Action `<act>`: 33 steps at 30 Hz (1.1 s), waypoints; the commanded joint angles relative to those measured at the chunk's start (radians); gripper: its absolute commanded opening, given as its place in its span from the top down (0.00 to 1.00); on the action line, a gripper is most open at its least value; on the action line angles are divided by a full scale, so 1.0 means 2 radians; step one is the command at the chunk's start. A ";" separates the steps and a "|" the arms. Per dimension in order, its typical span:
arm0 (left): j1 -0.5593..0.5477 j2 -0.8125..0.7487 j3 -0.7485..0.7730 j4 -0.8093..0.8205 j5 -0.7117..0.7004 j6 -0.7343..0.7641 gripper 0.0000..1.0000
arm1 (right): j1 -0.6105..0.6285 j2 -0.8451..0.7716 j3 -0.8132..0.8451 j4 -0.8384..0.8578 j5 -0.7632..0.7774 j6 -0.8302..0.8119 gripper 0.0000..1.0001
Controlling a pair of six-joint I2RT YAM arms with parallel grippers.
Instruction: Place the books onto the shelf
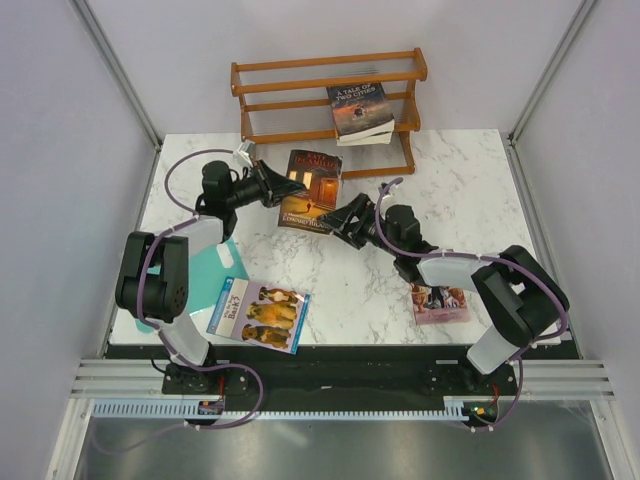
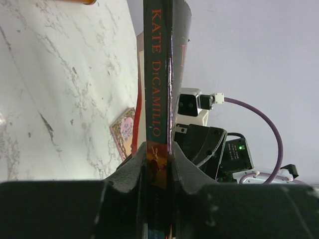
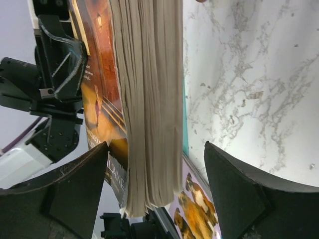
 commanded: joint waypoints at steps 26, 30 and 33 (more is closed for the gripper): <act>0.010 -0.075 0.086 -0.305 -0.101 0.264 0.37 | -0.045 -0.027 0.143 -0.153 -0.123 -0.115 0.96; 0.014 -0.108 0.065 -0.361 -0.133 0.310 0.36 | -0.068 -0.003 0.196 -0.175 -0.163 -0.127 0.97; 0.019 -0.125 0.052 -0.373 -0.142 0.326 0.36 | -0.072 0.023 0.240 -0.197 -0.195 -0.141 0.97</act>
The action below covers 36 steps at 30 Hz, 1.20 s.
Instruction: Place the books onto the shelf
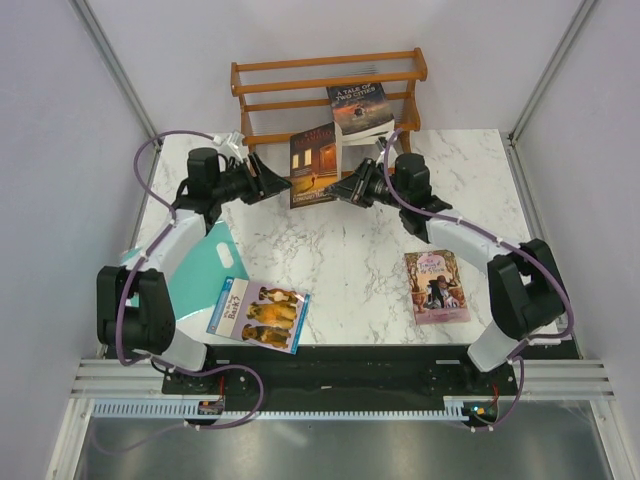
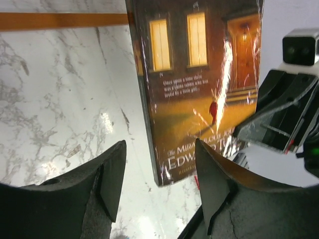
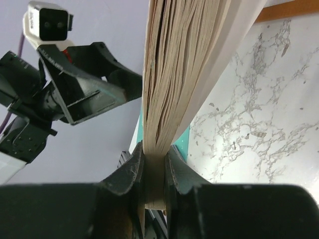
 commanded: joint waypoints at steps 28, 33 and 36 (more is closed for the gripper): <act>0.024 -0.068 -0.051 -0.120 -0.074 0.133 0.36 | -0.088 0.143 0.236 -0.046 -0.111 0.029 0.96; 0.026 -0.070 -0.053 -0.122 -0.076 0.136 0.36 | -0.110 0.160 0.253 -0.057 -0.115 0.049 0.95; 0.028 -0.070 -0.053 -0.122 -0.078 0.137 0.36 | -0.125 0.155 0.246 -0.056 -0.108 0.056 0.95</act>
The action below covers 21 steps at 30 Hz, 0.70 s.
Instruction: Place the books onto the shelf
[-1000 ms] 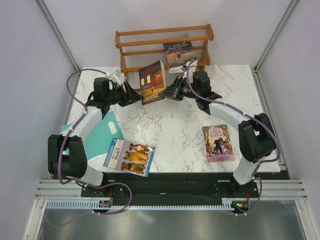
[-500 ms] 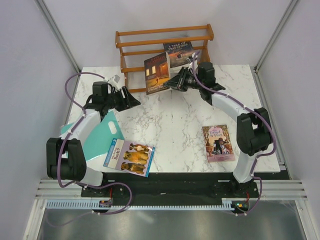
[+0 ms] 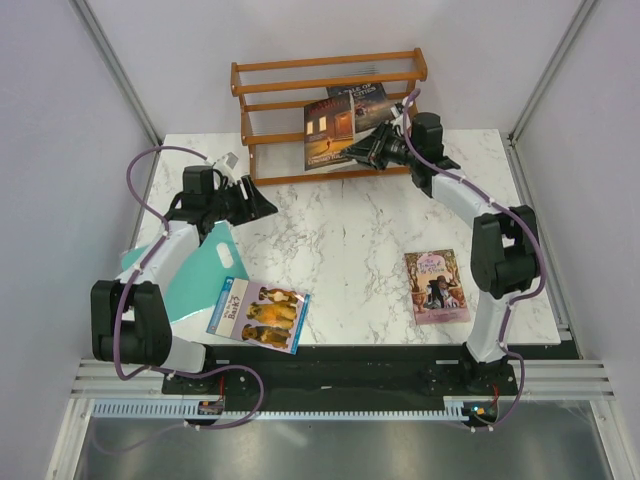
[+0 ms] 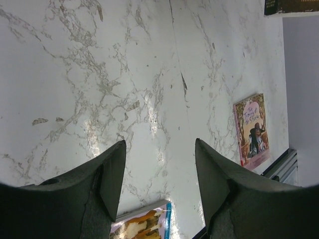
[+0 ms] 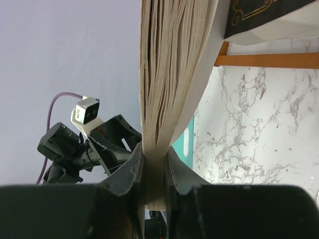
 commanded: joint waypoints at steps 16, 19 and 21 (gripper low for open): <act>0.005 -0.016 0.000 -0.002 -0.010 0.025 0.36 | -0.070 0.028 0.090 0.032 -0.024 0.059 0.92; 0.006 -0.015 0.000 -0.002 -0.009 0.024 0.36 | -0.078 0.043 0.102 0.031 -0.027 0.071 0.92; 0.006 -0.015 -0.002 -0.002 -0.008 0.024 0.36 | -0.084 0.051 0.117 0.025 -0.030 0.073 0.92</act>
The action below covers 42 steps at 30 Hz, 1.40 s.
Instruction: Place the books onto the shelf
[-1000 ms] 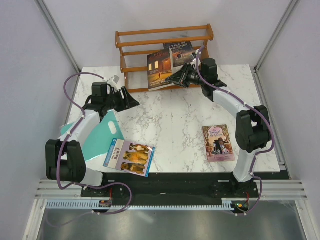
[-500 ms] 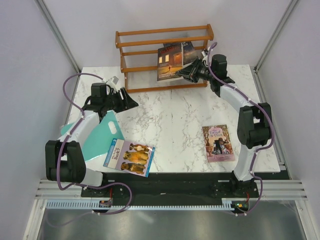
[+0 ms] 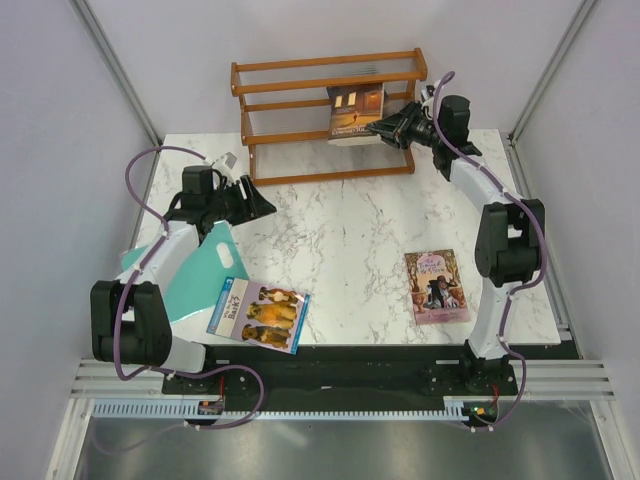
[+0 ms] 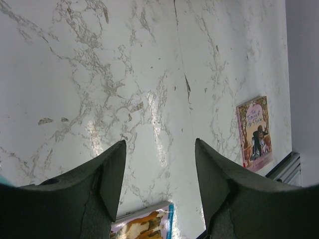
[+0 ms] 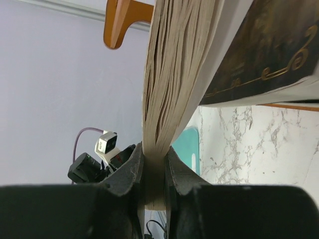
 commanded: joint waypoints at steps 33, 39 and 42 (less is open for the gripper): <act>0.003 -0.010 -0.001 0.000 0.019 0.020 0.36 | -0.051 0.036 0.069 -0.117 -0.010 -0.048 0.37; 0.003 -0.008 -0.001 0.003 0.020 0.018 0.36 | -0.051 0.017 0.045 -0.121 0.001 -0.059 0.36; 0.003 -0.008 -0.001 0.004 0.020 0.018 0.37 | -0.051 0.011 0.042 -0.119 0.006 -0.059 0.39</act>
